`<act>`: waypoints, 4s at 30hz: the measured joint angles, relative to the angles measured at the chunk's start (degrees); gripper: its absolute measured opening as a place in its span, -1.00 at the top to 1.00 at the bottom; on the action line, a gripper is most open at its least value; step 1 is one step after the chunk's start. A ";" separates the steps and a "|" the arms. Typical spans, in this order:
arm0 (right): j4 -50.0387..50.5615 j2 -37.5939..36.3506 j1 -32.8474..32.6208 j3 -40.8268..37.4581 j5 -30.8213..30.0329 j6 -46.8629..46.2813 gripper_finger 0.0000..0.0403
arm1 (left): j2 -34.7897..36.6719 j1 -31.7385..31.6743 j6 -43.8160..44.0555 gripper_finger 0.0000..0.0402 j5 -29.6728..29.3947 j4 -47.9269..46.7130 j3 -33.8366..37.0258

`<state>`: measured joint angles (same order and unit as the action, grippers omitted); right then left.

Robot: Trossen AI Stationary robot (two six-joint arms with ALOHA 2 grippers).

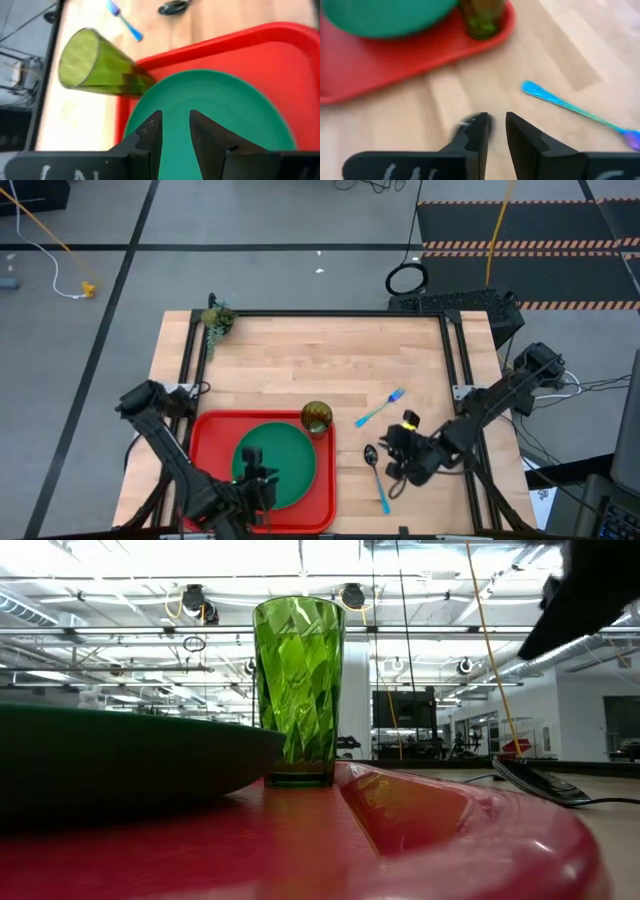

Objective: Pick and place plate/cup/fork/spoon on tray
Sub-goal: Put the purple fork on the red tray to the left of the green plate

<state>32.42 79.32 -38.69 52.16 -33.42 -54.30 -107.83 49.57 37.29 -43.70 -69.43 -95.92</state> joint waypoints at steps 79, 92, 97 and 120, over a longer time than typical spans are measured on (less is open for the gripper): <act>-11.40 -0.04 43.62 -17.05 35.08 82.13 0.96 | 23.98 -13.32 4.39 0.49 -14.74 -11.47 13.75; -10.22 -5.00 40.42 -15.63 26.77 76.05 0.99 | 23.96 -13.24 0.60 0.49 -14.99 -2.38 13.75; -9.27 -9.13 38.28 -13.17 22.41 75.71 0.99 | 23.95 -13.33 -2.74 0.49 -17.87 1.71 13.75; -5.62 -3.67 34.44 9.50 9.19 71.68 1.00 | 23.82 -21.82 -43.19 -0.12 -9.25 36.57 13.70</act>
<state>26.81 75.65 -4.25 61.66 -24.24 17.38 -84.01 27.75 -5.89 -52.95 -32.86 -82.21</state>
